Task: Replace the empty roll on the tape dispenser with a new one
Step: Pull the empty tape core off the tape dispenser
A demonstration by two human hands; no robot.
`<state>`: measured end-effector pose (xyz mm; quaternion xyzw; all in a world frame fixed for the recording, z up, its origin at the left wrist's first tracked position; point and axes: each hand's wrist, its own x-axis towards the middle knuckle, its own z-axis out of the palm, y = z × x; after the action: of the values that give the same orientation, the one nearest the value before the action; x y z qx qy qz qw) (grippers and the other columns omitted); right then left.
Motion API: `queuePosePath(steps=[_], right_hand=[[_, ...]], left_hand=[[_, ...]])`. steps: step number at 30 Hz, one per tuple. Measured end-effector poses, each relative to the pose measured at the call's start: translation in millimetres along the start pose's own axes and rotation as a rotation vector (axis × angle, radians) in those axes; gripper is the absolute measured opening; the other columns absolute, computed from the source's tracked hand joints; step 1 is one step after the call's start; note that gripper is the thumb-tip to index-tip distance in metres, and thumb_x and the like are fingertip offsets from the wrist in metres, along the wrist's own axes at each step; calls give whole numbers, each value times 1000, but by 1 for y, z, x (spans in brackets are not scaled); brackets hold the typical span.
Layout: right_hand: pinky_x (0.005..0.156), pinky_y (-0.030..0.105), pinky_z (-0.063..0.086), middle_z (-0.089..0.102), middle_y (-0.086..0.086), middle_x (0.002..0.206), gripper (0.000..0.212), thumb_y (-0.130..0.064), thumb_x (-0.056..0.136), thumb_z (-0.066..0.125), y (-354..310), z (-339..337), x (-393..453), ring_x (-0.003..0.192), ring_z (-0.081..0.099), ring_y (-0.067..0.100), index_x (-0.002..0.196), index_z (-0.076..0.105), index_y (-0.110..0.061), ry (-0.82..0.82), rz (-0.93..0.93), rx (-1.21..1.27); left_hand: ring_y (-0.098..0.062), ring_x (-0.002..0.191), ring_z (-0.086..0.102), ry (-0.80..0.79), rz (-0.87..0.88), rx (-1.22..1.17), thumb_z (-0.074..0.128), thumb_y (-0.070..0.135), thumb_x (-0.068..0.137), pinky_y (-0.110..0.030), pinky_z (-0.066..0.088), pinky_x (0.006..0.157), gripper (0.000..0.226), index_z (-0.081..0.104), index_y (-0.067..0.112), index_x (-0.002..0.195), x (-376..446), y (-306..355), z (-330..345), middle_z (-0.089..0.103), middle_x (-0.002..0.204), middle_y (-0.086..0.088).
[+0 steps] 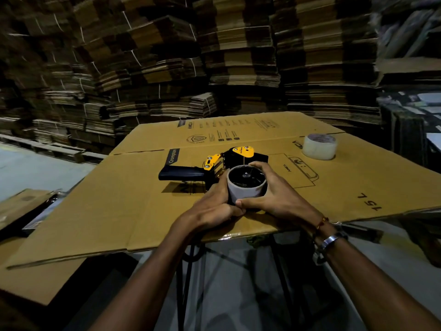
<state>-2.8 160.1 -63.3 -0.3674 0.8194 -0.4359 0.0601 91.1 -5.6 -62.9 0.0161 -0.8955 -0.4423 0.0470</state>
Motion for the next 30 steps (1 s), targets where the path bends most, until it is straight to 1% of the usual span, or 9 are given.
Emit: queuePosePath(steps=[3,7,12,15,18,24,27,30], right_hand=[[105,39,48,56,-7,135,103,-58,53,85,-1,-1,-1,122,55,13,141,37,-34,15,-7,20],[104,39,49,56,-8,134,102,-56,54,85,-2,-1,-1,121,56,12,141,39,-31,20,-14,34],[105,34,48,57,-14,129,90,-38,63,91,0,-1,-1,120,56,5,137,40,-34,26,-45,60],[106,34,47,57,-15,129,90,-39,62,91,2,-1,0,121,55,2,137,40,-35,22,-60,64],[107,37,47,58,-12,131,94,-39,61,92,4,-1,1,122,56,4,139,40,-34,17,-80,73],[104,35,49,59,-14,129,92,-43,62,89,5,-2,0,120,57,4,139,41,-35,41,-99,66],[102,28,49,59,-14,129,91,-38,65,90,3,-1,-1,119,57,3,141,40,-34,44,-96,58],[99,23,48,58,-14,128,87,-34,67,90,2,-2,0,118,56,0,140,42,-32,40,-92,83]], left_hand=[[-15,124,45,-29,-8,-12,70,16,82,-37,41,106,92,14,44,149,0,0,-2,46,136,6],[-16,124,47,-6,-14,-20,70,22,78,-47,42,108,88,19,50,143,-1,1,-1,48,137,7],[-18,124,47,28,-16,33,71,19,79,-47,41,109,90,17,43,147,0,4,2,49,132,8],[-20,126,46,52,-35,59,72,26,74,-47,41,109,95,16,39,149,1,5,3,49,139,4],[-22,129,45,64,-54,72,72,33,69,-48,40,109,101,13,40,150,2,4,4,46,143,1],[-20,126,46,52,-33,44,71,27,72,-47,41,107,96,16,39,150,2,3,2,48,140,4],[-17,127,45,38,-17,2,72,20,75,-44,40,109,93,19,36,150,1,3,1,48,134,9],[-16,126,46,13,-13,-49,73,19,73,-43,42,108,93,22,42,147,2,3,-2,49,132,12]])
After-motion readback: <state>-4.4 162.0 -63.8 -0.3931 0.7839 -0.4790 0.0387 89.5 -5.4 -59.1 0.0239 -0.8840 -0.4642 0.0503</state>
